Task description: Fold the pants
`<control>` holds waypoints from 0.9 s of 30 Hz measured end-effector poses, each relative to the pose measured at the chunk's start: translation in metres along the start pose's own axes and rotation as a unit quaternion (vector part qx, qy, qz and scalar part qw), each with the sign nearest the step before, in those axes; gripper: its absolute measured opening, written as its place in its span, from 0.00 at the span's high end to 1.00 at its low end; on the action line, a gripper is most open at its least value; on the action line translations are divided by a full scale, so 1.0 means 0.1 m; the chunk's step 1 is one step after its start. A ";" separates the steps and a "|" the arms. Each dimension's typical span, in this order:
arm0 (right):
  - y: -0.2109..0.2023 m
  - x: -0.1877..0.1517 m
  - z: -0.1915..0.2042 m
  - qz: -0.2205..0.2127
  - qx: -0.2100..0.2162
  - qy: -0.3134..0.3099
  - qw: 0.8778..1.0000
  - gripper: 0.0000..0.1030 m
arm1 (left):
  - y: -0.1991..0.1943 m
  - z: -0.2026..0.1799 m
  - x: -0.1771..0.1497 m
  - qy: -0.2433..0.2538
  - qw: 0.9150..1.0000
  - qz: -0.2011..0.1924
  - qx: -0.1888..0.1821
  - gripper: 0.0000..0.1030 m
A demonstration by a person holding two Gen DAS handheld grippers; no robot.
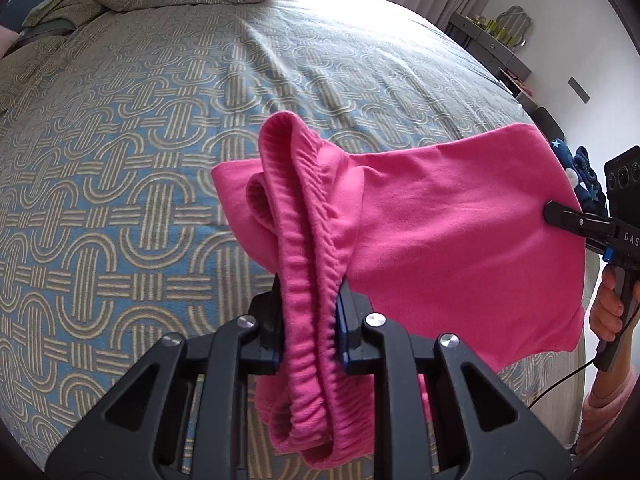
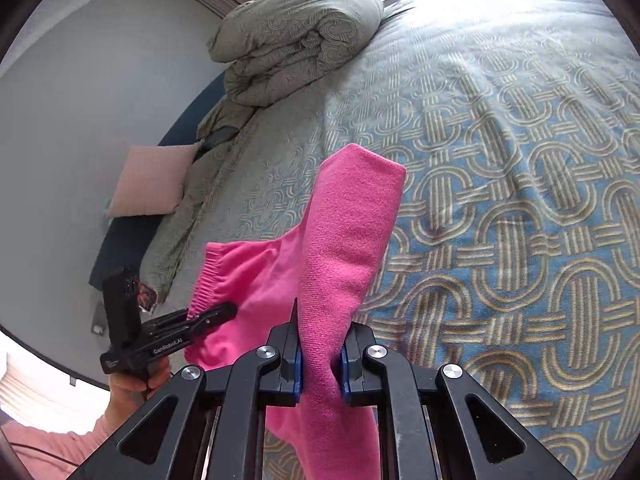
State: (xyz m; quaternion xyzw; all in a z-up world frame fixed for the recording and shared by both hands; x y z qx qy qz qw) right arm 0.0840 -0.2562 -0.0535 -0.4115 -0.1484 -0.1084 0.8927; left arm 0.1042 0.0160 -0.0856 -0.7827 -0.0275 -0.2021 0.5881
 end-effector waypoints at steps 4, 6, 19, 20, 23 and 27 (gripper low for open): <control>-0.45 -0.08 -0.14 -0.029 -0.016 0.009 0.999 0.88 | 0.00 -0.45 0.17 0.043 0.999 -0.004 -0.016 0.79; -0.74 -0.18 -0.29 -0.046 -0.030 0.016 0.998 0.88 | 0.03 -0.75 0.29 0.070 0.997 -0.004 -0.025 0.79; -2.75 -1.12 -1.76 -0.218 -0.126 0.180 0.951 0.88 | 0.77 -3.57 1.17 0.277 0.953 0.046 -0.115 0.79; -2.88 -1.20 -1.88 -0.229 -0.134 0.194 0.944 0.88 | 0.82 -3.80 1.19 0.292 0.948 0.043 -0.115 0.79; -3.20 -1.44 -2.26 -0.258 -0.164 0.242 0.921 0.88 | 1.01 -4.48 1.27 0.328 0.936 0.036 -0.127 0.79; -3.42 -1.82 -2.83 -0.296 -0.177 0.329 0.879 0.87 | 1.51 -5.07 1.25 0.364 0.925 0.054 -0.090 0.71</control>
Point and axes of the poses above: each gripper's, at about its wrist camera, not at the fingertips, and y roughly the way its jaws point, z to its left, x to its top, the point moved 2 cm from there along y, roughly the way its jaws point, and after that the axes turned 10 degrees about z, right-handed, at the moved point
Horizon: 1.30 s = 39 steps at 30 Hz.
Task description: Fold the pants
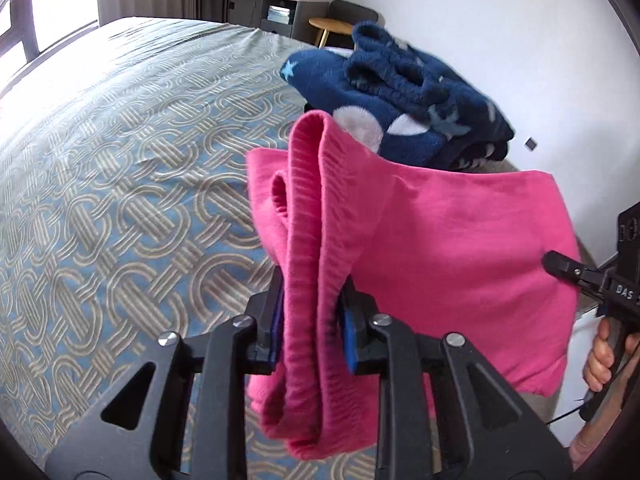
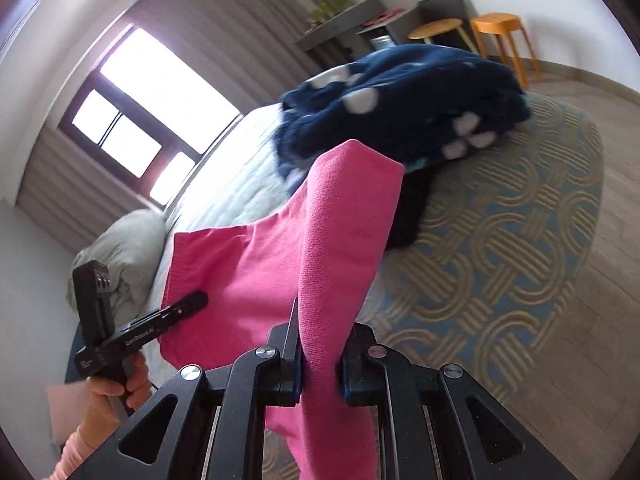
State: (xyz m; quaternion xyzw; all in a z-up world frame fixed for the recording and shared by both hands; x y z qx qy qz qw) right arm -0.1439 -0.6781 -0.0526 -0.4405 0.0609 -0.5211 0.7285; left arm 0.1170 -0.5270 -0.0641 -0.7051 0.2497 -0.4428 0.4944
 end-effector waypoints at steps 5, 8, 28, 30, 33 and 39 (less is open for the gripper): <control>0.19 -0.10 -0.66 0.010 -0.127 0.081 0.989 0.73 | 0.22 -0.07 -0.12 0.022 0.997 0.019 0.067 0.69; 0.15 -0.27 -0.70 -0.013 -0.143 0.078 0.987 0.64 | 0.09 -0.06 -0.26 0.031 0.997 0.010 0.074 0.68; -0.49 -1.16 0.75 -0.062 -0.227 -0.049 0.971 0.49 | -1.22 -0.73 -1.28 0.057 0.989 -0.123 0.061 0.39; -0.59 -1.25 0.85 -0.067 -0.235 -0.054 0.968 0.49 | -1.36 -0.79 -1.40 0.059 0.987 -0.137 0.058 0.38; -0.74 -1.36 0.99 -0.078 -0.239 -0.059 0.966 0.49 | -1.55 -0.88 -1.59 0.059 0.986 -0.149 0.056 0.34; -1.04 -1.59 1.34 -0.105 -0.248 -0.083 0.959 0.46 | -1.88 -0.98 -1.91 0.057 0.983 -0.164 0.058 0.30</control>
Point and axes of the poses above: each gripper's, at about its wrist camera, not at the fingertips, and y roughly the way its jaws point, z to its left, x to its top, the point moved 2 cm from there along y, roughly the way its jaws point, and after that the axes turned 10 degrees about z, right-handed, at the moved point
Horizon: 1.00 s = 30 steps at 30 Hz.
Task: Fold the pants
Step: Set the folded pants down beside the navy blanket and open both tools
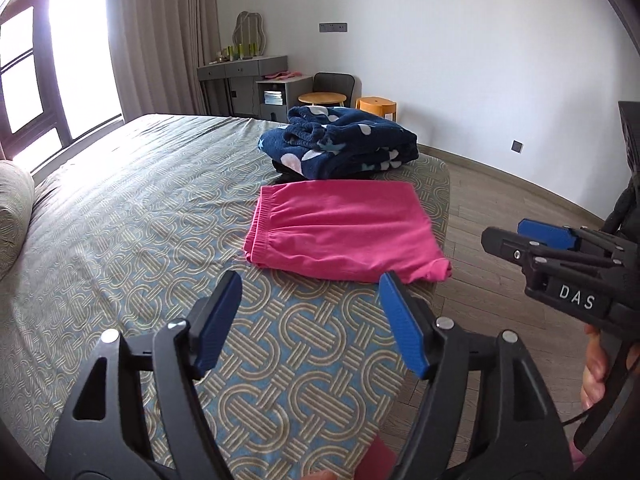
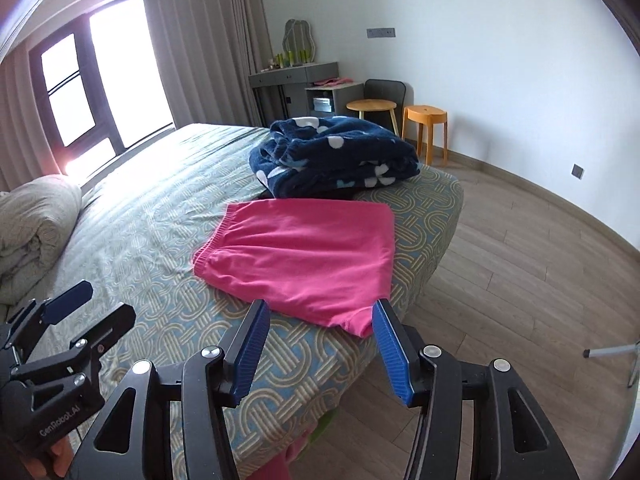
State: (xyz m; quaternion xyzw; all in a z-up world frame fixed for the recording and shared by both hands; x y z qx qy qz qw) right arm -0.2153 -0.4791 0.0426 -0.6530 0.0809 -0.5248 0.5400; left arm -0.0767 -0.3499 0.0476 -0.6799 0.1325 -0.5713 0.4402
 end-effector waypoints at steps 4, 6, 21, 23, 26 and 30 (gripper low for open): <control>-0.25 -0.07 0.11 -0.017 0.002 -0.012 1.000 0.41 | -0.26 0.03 -0.08 -0.007 1.000 -0.011 0.003 0.30; -0.35 -0.10 0.16 -0.025 0.003 -0.016 1.000 0.39 | -0.36 0.06 -0.11 -0.013 1.000 -0.017 0.006 0.29; -0.59 -0.22 0.36 -0.044 -0.016 -0.044 0.998 0.38 | -0.52 0.04 -0.21 -0.040 0.999 -0.026 -0.009 0.20; -0.59 -0.22 0.36 -0.044 -0.016 -0.044 0.998 0.38 | -0.52 0.05 -0.21 -0.045 0.999 -0.025 -0.008 0.20; -0.59 -0.23 0.34 -0.043 -0.017 -0.042 0.998 0.38 | -0.53 0.06 -0.21 -0.047 0.999 -0.027 -0.004 0.20; -0.60 -0.24 0.29 -0.042 -0.016 -0.036 0.998 0.38 | -0.56 0.05 -0.20 -0.046 0.998 -0.030 -0.003 0.20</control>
Point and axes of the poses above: each gripper's, at about its wrist camera, not at the fingertips, and y roughly the way its jaws point, z to its left, x to its top, the point moved 2 cm from there along y, roughly the way its jaws point, and after that the axes turned 10 degrees about z, right-handed, at the moved point
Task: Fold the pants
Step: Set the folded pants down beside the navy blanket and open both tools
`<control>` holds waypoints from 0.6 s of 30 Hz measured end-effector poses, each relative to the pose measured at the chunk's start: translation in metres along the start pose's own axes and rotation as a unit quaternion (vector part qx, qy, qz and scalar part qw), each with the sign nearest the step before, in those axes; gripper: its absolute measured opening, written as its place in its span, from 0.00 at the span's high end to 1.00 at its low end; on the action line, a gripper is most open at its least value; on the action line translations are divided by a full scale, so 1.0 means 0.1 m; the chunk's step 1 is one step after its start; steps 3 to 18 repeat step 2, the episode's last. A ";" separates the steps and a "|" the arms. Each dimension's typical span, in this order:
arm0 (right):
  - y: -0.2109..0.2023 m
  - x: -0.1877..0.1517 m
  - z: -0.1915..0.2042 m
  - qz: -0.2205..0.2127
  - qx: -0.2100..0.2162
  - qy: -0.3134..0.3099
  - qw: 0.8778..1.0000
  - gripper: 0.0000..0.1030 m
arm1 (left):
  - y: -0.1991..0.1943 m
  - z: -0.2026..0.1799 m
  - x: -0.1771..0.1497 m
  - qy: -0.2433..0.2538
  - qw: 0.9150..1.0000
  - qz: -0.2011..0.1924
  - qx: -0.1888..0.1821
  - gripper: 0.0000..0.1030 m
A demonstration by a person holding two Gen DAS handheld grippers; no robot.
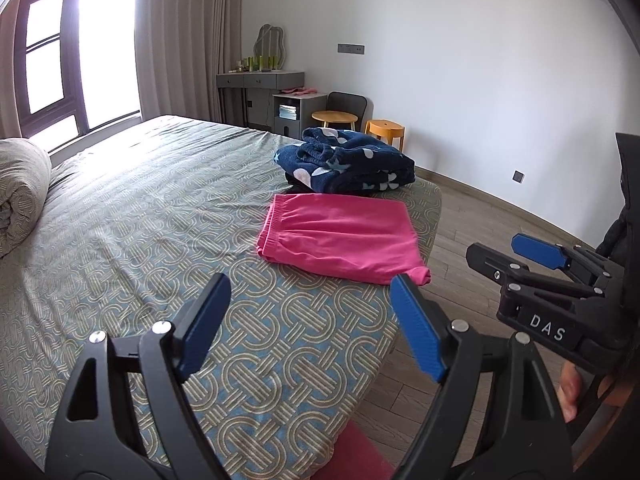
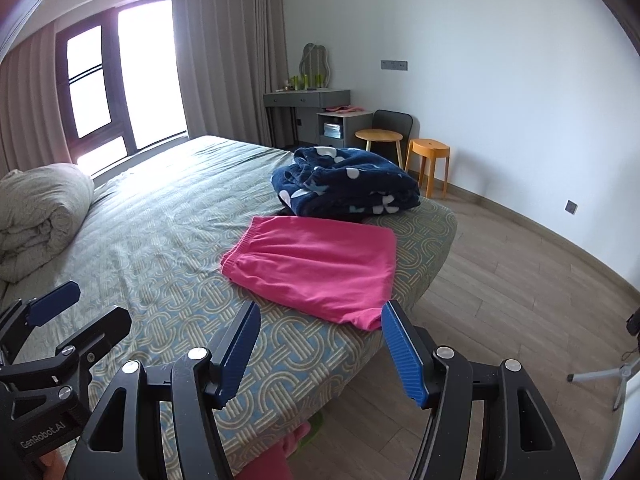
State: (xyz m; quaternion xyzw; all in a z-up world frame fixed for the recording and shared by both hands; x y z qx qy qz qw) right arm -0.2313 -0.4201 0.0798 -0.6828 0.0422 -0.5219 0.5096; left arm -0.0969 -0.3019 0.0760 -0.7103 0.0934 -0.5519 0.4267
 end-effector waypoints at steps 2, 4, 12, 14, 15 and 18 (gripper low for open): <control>0.01 0.00 -0.02 0.001 -0.002 0.001 1.000 0.37 | 0.00 -0.01 0.00 0.002 1.000 0.000 0.001 0.20; 0.01 0.00 -0.02 0.001 -0.002 0.001 1.000 0.37 | 0.00 -0.01 0.00 0.002 1.000 0.000 0.001 0.20; 0.01 0.00 -0.02 0.001 -0.002 0.001 1.000 0.37 | 0.00 -0.01 0.00 0.002 1.000 0.000 0.001 0.20; 0.01 0.00 -0.02 0.001 -0.002 0.001 1.000 0.37 | 0.00 -0.01 0.00 0.002 1.000 0.000 0.001 0.20; 0.01 0.00 -0.02 0.001 -0.002 0.001 1.000 0.37 | 0.00 -0.01 0.00 0.002 1.000 0.000 0.001 0.20; 0.01 0.00 -0.02 0.001 -0.002 0.001 1.000 0.37 | 0.00 -0.01 0.00 0.002 1.000 0.000 0.001 0.20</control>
Point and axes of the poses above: each gripper's, at about its wrist camera, not at the fingertips, and y roughly the way its jaws point, z to its left, x to its top, the point moved 2 cm from there along y, roughly the way its jaws point, and after that the axes turned 10 degrees about z, right-handed, at the moved point
